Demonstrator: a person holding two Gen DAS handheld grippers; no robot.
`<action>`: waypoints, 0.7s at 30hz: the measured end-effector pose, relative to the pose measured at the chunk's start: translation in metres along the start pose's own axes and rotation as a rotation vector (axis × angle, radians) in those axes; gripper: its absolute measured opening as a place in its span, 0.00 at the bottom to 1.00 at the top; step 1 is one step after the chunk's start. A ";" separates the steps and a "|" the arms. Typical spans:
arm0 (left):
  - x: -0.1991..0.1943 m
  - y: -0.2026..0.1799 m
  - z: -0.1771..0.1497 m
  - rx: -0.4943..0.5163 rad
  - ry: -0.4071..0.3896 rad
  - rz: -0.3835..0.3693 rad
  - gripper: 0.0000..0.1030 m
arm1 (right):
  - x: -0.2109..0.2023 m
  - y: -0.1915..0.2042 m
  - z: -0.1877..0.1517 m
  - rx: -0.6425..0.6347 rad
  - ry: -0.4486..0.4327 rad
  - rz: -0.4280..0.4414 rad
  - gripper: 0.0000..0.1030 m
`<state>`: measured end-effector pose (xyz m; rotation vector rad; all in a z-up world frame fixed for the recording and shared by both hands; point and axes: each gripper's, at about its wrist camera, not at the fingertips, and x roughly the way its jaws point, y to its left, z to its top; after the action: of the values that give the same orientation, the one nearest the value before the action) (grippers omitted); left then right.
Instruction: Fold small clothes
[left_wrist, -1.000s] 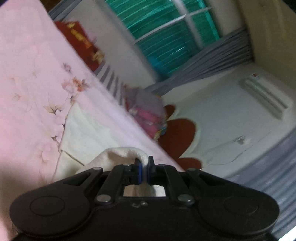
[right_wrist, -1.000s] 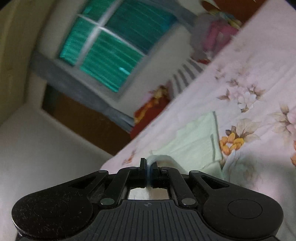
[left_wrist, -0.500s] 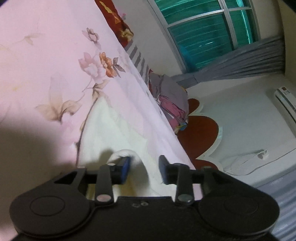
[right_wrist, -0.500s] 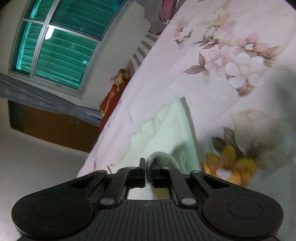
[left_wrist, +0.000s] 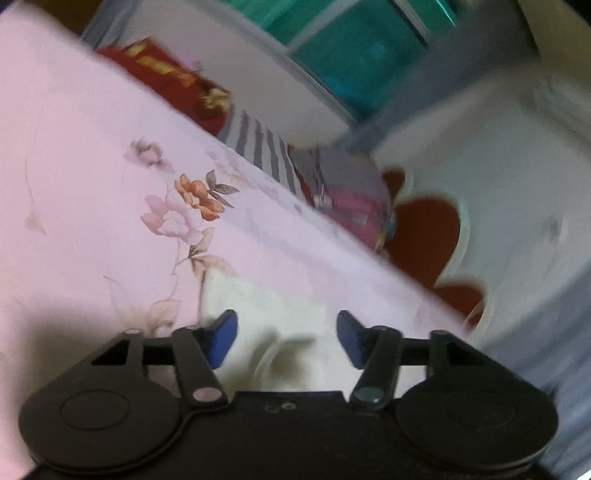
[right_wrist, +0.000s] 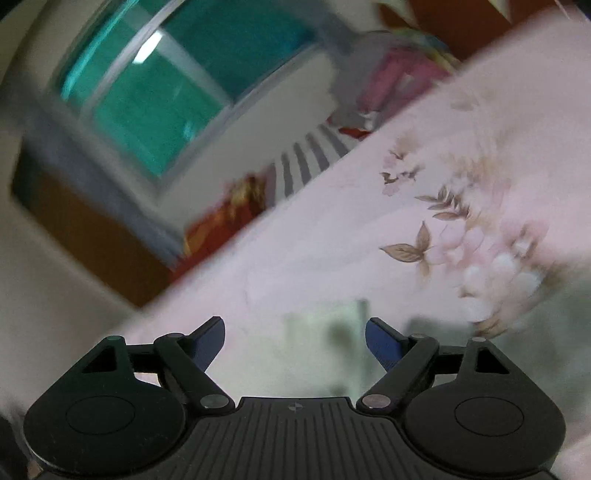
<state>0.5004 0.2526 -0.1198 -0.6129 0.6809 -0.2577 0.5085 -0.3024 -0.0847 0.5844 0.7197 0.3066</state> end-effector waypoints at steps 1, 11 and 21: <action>-0.007 -0.007 -0.005 0.077 0.008 0.030 0.49 | -0.006 0.004 -0.006 -0.064 0.020 -0.021 0.75; 0.015 -0.061 -0.038 0.481 0.124 0.175 0.44 | 0.004 0.048 -0.075 -0.655 0.158 -0.140 0.68; 0.037 -0.044 -0.005 0.316 0.059 0.185 0.45 | 0.034 0.039 -0.013 -0.305 -0.036 -0.196 0.68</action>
<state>0.5235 0.2001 -0.1149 -0.2394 0.7313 -0.2061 0.5213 -0.2505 -0.0872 0.2269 0.6735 0.2169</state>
